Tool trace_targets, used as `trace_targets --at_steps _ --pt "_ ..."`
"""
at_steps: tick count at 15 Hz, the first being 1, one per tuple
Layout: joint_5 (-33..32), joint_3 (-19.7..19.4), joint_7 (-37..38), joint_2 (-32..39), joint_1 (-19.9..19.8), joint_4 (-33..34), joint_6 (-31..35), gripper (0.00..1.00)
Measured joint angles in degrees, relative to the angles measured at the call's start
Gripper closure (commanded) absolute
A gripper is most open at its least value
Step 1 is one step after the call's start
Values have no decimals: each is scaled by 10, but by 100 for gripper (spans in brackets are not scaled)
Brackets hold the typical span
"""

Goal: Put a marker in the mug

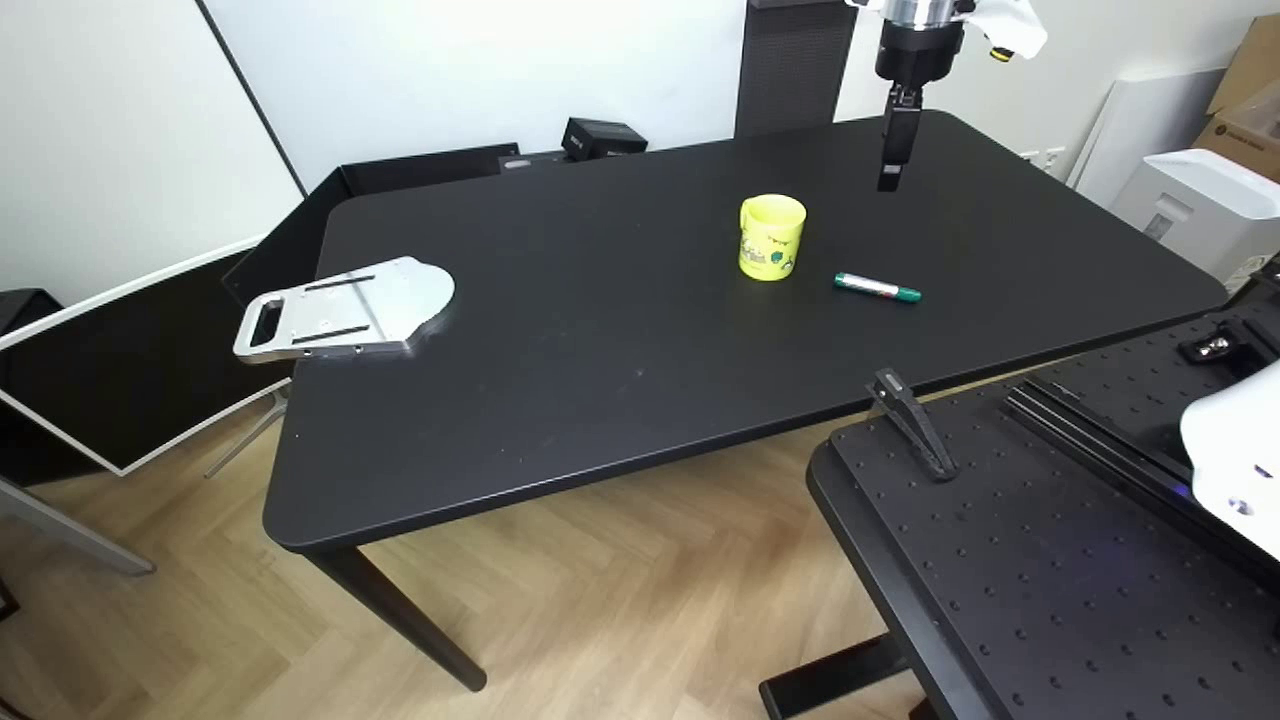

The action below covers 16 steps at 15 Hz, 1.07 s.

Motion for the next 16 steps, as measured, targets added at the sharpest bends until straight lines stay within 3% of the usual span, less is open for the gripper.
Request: trace_targets --at_steps 6,16 --pt "-1 -2 0 40 -4 -2 62 0" --pt "-84 -53 28 162 -2 -7 219 0"
